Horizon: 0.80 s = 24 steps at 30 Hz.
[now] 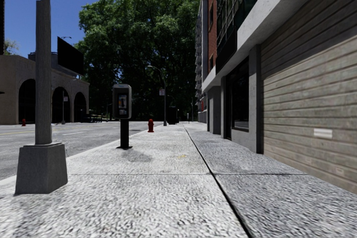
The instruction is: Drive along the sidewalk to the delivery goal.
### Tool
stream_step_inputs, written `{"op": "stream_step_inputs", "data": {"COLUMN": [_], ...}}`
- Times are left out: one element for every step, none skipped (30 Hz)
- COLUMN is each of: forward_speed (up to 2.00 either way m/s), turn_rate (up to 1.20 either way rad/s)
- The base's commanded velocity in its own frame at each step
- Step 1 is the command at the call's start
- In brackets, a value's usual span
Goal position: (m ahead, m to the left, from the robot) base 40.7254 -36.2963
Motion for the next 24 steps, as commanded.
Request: {"op": "stream_step_inputs", "data": {"forward_speed": [2.00, 2.00, 2.00, 2.00, 2.00, 2.00, 2.00, 2.00, 2.00, 2.00, 2.00, 2.00, 2.00, 2.00, 2.00, 2.00, 2.00, 2.00, 2.00, 2.00, 2.00, 2.00, 2.00, 2.00], "turn_rate": [0.00, 0.00, 0.00, 0.00, 0.00, 0.00, 0.00, 0.00, 0.00, 0.00, 0.00, 0.00, 0.00, 0.00, 0.00, -0.07, -0.07, -0.37, -0.80, -0.86, -0.88, -0.17, -0.02, 0.00]}}
